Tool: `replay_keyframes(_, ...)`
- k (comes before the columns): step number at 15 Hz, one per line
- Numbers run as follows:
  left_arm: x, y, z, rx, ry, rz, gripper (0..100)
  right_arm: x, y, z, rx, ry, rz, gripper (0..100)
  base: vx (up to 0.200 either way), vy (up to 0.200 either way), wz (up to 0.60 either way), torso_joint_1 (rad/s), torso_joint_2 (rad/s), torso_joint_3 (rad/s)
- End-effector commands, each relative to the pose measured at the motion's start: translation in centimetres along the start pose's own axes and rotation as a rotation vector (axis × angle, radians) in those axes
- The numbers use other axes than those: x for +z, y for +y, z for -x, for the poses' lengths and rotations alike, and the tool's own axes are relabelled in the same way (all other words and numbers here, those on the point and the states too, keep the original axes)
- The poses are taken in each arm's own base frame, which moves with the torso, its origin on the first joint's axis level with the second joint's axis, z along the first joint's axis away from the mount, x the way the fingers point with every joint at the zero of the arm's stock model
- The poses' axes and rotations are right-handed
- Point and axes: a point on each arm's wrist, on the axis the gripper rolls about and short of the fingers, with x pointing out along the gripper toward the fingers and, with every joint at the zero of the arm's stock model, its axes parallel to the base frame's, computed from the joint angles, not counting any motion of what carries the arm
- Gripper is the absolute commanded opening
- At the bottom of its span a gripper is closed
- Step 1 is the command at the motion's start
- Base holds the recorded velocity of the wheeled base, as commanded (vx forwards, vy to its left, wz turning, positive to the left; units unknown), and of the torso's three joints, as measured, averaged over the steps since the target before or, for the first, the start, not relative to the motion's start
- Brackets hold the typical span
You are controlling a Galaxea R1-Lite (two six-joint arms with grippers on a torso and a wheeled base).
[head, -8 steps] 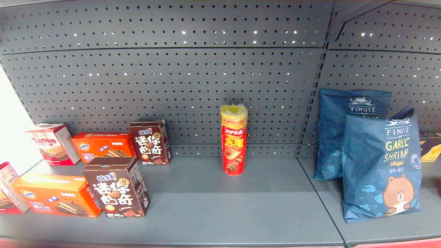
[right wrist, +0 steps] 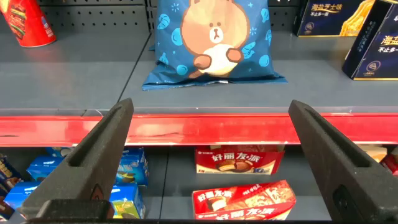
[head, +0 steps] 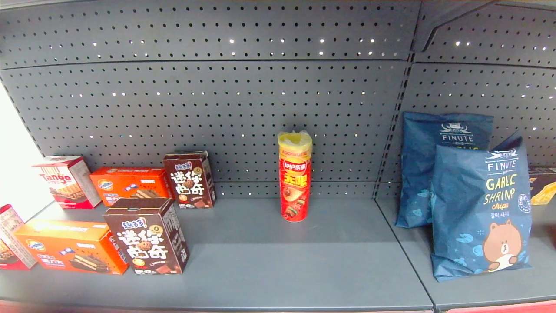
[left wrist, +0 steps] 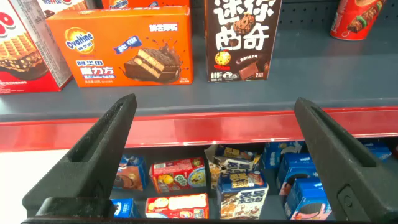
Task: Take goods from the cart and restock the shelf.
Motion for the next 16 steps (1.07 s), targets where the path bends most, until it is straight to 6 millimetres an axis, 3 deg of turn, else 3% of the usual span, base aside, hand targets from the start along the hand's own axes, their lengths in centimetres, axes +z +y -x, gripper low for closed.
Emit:
replay_keyframes(1, 0.00, 0.00, 0.00, 0.000, -0.001, 0.000, 100, 0.00, 0.00, 0.00, 0.000, 0.000, 0.000, 100, 0.000, 0.000, 0.00, 0.000, 0.00, 0.000)
replay_keyframes(3, 0.00, 0.00, 0.00, 0.000, -0.001, 0.000, 100, 0.00, 0.00, 0.00, 0.000, 0.000, 0.000, 100, 0.000, 0.000, 0.00, 0.000, 0.00, 0.000)
replay_keyframes(16, 0.00, 0.00, 0.00, 0.000, -0.001, 0.000, 100, 0.00, 0.00, 0.00, 0.000, 0.000, 0.000, 100, 0.000, 0.000, 0.60, 0.002, 0.00, 0.002)
